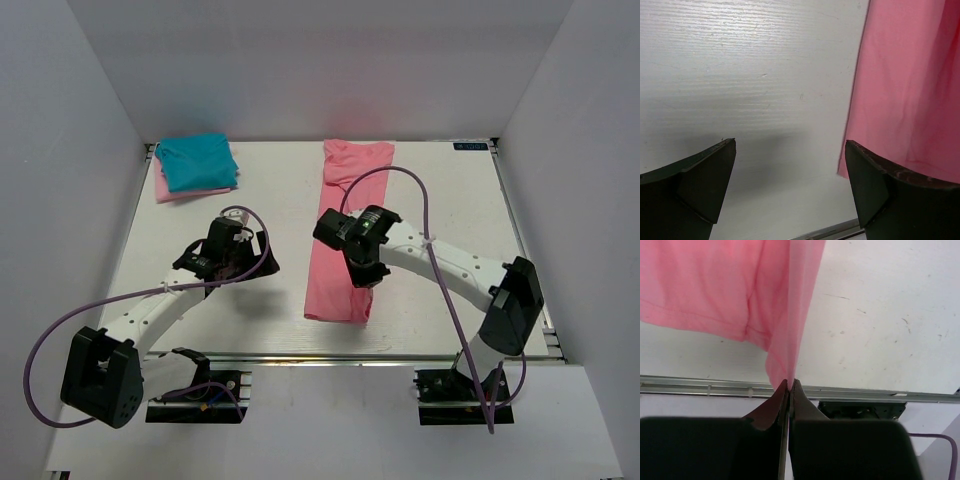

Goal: Fold and stack the t-shirts
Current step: Grab the bottom of the folded rectangular tshirt with both arms

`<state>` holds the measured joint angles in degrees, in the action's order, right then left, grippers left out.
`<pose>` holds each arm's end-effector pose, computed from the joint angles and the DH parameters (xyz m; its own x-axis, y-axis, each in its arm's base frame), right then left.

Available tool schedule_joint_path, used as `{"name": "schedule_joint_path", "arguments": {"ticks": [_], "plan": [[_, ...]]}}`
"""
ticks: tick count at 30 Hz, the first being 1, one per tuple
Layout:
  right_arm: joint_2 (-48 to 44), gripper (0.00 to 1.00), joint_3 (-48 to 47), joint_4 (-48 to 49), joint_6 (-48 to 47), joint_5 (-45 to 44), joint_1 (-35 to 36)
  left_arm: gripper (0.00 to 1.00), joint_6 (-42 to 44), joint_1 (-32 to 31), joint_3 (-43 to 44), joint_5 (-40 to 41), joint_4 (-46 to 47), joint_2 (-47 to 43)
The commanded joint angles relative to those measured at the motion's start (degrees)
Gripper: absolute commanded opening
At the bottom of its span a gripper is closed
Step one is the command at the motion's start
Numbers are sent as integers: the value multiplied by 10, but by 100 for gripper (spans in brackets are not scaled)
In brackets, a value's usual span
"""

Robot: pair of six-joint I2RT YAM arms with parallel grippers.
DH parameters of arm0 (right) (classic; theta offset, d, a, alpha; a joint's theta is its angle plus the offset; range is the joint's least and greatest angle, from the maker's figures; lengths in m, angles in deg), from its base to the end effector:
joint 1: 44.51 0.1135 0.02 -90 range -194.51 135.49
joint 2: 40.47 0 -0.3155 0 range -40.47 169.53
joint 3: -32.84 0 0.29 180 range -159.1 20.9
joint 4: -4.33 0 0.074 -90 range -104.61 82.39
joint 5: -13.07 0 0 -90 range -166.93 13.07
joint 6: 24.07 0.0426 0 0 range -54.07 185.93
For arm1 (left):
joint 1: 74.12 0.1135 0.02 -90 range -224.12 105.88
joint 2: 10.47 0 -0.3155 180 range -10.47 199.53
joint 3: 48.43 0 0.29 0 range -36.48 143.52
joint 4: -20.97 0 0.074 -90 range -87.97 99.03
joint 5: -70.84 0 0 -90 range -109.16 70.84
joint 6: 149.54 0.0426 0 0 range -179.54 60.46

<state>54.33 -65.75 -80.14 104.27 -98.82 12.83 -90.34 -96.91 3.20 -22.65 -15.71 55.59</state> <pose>0.2045 0.2896 0.3350 -0.8821 -0.3095 -0.3552 -0.2568 0.9480 -0.1881 0.2258 -0.0977 0.2389 -0.8324 -0.2046 -0.5150 -0.0051 0.9321 -0.3622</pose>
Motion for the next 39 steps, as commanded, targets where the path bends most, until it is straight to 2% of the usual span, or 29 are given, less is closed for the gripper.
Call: {"name": "schedule_joint_path", "arguments": {"ticks": [1,7,18,31,34,35,36,38,39], "plan": [[-23,0,26,-28,9,-25,-8,100,7,-2,-7,-8,14,-5],[-35,0,82,-26,16,-26,-17,100,7,-2,-7,-8,14,0],[62,0,25,-19,-20,12,-1,100,7,-2,-7,-3,8,6],[136,0,31,110,-82,122,36,100,7,-2,-7,-3,8,6],[151,7,30,127,-86,123,37,100,7,-2,-7,-3,3,6],[157,13,29,129,-86,118,37,100,7,-2,-7,-3,3,6],[158,29,28,137,-86,115,37,100,7,-2,-7,-3,3,0],[165,36,26,150,-85,111,36,100,7,-2,-7,-3,3,0],[163,52,26,157,-86,112,37,100,7,-2,-7,-3,3,0]]}}
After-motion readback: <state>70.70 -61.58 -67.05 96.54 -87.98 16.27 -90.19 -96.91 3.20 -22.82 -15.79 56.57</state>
